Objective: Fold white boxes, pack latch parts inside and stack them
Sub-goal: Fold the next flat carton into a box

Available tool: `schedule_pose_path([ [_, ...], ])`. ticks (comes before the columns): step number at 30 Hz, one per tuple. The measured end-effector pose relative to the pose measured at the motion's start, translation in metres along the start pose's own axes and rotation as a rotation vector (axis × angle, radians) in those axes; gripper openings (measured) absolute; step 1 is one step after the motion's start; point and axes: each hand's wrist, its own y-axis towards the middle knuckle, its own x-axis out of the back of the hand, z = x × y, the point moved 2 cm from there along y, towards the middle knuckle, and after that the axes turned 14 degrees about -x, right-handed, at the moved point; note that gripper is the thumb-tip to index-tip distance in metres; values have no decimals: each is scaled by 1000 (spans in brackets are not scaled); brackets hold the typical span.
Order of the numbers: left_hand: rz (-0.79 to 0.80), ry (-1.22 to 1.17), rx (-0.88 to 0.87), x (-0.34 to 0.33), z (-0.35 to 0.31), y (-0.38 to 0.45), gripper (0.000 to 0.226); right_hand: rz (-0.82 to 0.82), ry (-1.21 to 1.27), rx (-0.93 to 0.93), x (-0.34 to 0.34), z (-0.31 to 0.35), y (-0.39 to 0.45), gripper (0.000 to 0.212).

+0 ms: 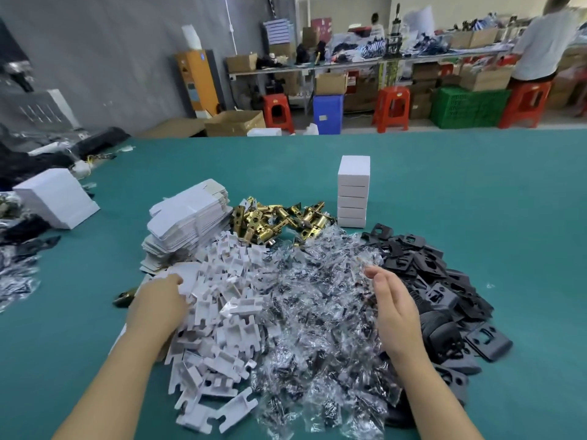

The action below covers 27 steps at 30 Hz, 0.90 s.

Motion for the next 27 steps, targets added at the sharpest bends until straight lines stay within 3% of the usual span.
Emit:
schedule_pose_path([
  [14, 145, 202, -52, -3, 13, 26, 38, -14, -14, 2, 3, -9, 6, 21],
  [18, 194, 243, -75, -1, 9, 31, 13, -4, 4, -16, 4, -8, 8, 22],
  [27, 103, 283, -62, 5, -7, 23, 17, 3, 31, -43, 4, -8, 11, 21],
])
